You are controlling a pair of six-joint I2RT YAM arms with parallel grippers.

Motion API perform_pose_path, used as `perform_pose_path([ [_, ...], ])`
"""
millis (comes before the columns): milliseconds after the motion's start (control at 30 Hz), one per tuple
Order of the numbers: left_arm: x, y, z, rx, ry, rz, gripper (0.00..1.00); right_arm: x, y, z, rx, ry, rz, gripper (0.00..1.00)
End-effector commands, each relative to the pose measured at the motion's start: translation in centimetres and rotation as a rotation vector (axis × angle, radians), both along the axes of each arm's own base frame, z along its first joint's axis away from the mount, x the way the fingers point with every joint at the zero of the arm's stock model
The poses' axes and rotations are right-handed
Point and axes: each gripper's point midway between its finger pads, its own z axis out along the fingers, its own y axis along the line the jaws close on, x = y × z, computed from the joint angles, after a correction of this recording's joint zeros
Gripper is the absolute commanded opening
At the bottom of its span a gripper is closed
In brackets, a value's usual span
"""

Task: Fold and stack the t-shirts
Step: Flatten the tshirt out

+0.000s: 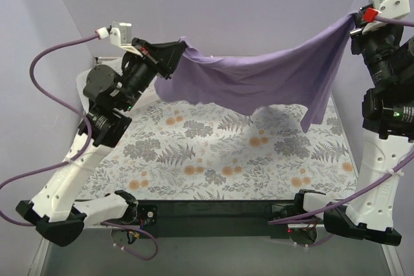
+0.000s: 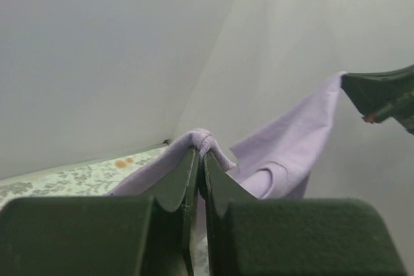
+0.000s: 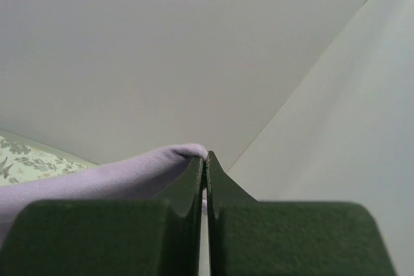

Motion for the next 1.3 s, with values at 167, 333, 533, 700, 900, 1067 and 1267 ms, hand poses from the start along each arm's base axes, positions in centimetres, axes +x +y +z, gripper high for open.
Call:
perform_pose_path([
  [167,-7.9,4.2,2.3,-0.216,0.081,-0.106,0.00,-4.9,2.3,6.2,0.049,-0.181,0.112,0.01],
  [333,-5.9,3.5,-8.0,-0.290,0.412,-0.073,0.00,0.5,5.6,-0.9,0.128,0.041,0.334,0.01],
  [533,-2.7,4.3,-24.9,-0.372,0.831,0.155,0.00,9.2,12.4,-12.4,0.117,0.294,0.401,0.01],
  [700,-0.5,7.9,-34.7,-0.386,1.058,0.367,0.00,18.0,15.6,-20.9,0.113,0.470,0.296,0.13],
  [900,-0.4,12.2,-36.6,-0.369,1.099,0.387,0.64,19.5,12.3,-27.4,0.012,0.595,0.166,0.86],
  [1067,-1.9,10.4,-35.1,-0.208,1.091,0.241,0.74,10.2,10.4,-33.9,-0.079,0.798,0.485,0.97],
  [1267,-5.9,7.1,-38.9,-0.111,1.330,0.002,0.79,-3.3,10.3,-40.7,-0.353,1.006,0.775,0.95],
])
